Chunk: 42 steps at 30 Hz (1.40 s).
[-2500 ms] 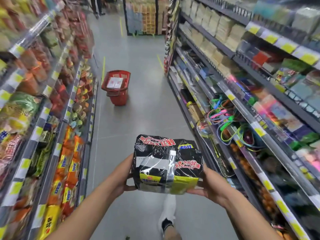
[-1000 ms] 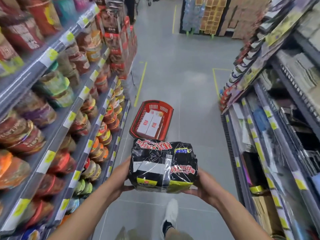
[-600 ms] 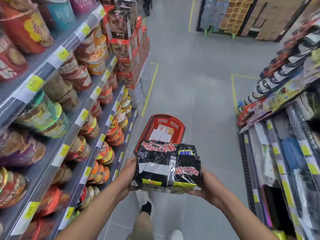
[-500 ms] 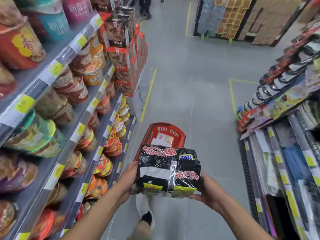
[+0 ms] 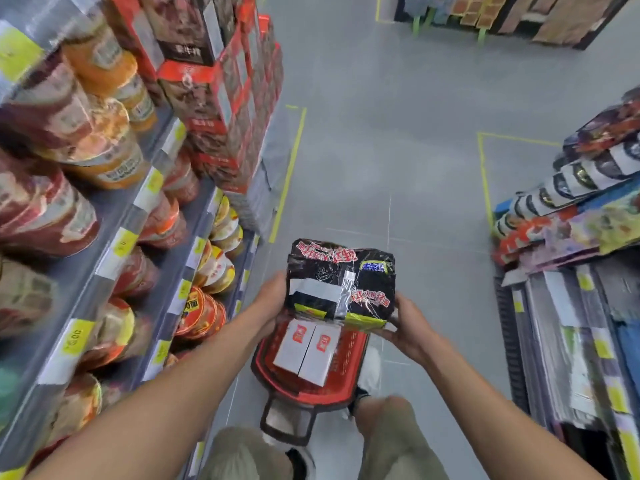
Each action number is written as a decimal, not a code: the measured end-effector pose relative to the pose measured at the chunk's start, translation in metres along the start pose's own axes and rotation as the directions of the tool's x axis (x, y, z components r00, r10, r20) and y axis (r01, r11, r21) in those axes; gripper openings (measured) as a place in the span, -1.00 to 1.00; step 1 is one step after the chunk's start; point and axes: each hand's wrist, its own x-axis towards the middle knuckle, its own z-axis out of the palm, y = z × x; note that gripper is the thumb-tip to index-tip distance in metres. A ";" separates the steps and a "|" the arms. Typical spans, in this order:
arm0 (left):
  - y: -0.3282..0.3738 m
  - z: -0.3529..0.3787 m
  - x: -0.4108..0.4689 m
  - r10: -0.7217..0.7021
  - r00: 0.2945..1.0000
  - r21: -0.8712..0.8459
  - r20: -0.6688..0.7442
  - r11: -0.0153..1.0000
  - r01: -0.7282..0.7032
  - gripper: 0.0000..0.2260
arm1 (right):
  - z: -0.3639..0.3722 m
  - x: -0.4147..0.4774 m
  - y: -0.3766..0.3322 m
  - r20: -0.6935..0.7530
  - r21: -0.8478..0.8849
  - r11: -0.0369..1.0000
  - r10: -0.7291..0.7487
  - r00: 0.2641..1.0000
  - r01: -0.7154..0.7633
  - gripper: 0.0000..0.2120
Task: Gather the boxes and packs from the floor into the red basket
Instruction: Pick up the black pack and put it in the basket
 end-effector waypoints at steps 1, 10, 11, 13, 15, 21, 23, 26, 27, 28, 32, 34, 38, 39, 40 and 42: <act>0.002 0.007 0.018 -0.028 1.000 -0.039 0.014 0.999 0.029 -0.70 | 0.000 0.019 -0.004 0.004 -0.025 1.000 0.002 1.000 -0.001 -0.74; -0.040 0.032 0.181 -0.095 0.986 -0.044 0.135 0.994 0.102 -0.67 | -0.008 0.178 0.026 -0.001 -0.063 0.997 0.051 0.999 -0.051 -0.79; -0.049 0.033 0.198 -0.078 0.990 -0.019 0.121 0.997 0.081 -0.71 | -0.009 0.193 0.031 0.000 -0.054 0.997 0.052 0.999 -0.052 -0.78; -0.067 0.037 0.232 -0.047 0.993 0.010 0.105 0.999 0.047 -0.72 | -0.013 0.222 0.042 -0.012 -0.025 0.997 0.070 0.997 -0.070 -0.80; -0.077 0.040 0.253 -0.008 0.994 0.029 0.111 1.000 0.005 -0.72 | -0.016 0.241 0.050 -0.031 -0.013 0.996 0.088 0.996 -0.089 -0.84; -0.108 0.044 0.296 -0.012 0.997 0.224 0.078 0.975 -0.006 -0.55 | -0.024 0.304 0.084 -0.132 0.075 0.977 0.208 0.969 -0.200 -0.72; -0.114 0.045 0.298 -0.063 0.995 0.303 0.073 0.952 0.038 -0.49 | -0.026 0.311 0.089 -0.166 0.094 0.967 0.249 0.954 -0.236 -0.78; -0.112 0.048 0.294 -0.091 0.993 0.342 0.073 0.938 0.060 -0.47 | -0.027 0.310 0.085 -0.185 0.069 0.968 0.250 0.950 -0.241 -0.81; -0.109 0.048 0.291 -0.092 0.993 0.347 0.076 0.936 0.060 -0.46 | -0.027 0.308 0.082 -0.194 0.054 0.968 0.249 0.949 -0.243 -0.79; -0.106 0.049 0.286 -0.090 0.993 0.357 0.078 0.933 0.057 -0.46 | -0.026 0.306 0.078 -0.203 0.026 0.969 0.247 0.947 -0.247 -0.77; -0.091 0.046 0.256 -0.080 0.995 0.409 0.067 0.911 0.046 -0.41 | -0.017 0.282 0.059 -0.237 -0.244 0.957 0.101 0.966 -0.159 -0.76; -0.081 0.042 0.238 -0.073 0.996 0.429 0.057 0.902 0.042 -0.39 | -0.013 0.263 0.048 -0.231 -0.378 0.922 -0.003 0.973 -0.087 -0.73; -0.054 0.026 0.182 -0.038 0.996 0.453 0.079 0.892 -0.002 -0.45 | 0.001 0.210 0.023 -0.194 -0.539 0.841 -0.073 0.978 -0.044 -0.55; -0.046 0.020 0.164 -0.019 0.996 0.456 0.085 0.890 -0.022 -0.49 | 0.007 0.190 0.015 -0.177 -0.563 0.826 -0.096 0.980 -0.021 -0.57; -0.039 0.014 0.148 0.005 0.996 0.470 0.087 0.882 -0.045 -0.53 | 0.013 0.173 0.008 -0.158 -0.583 0.812 -0.120 0.980 0.005 -0.62; -0.023 0.002 0.113 0.068 0.995 0.508 0.078 0.855 -0.098 -0.55 | 0.025 0.135 -0.006 -0.100 -0.633 0.770 -0.188 0.977 0.083 -0.68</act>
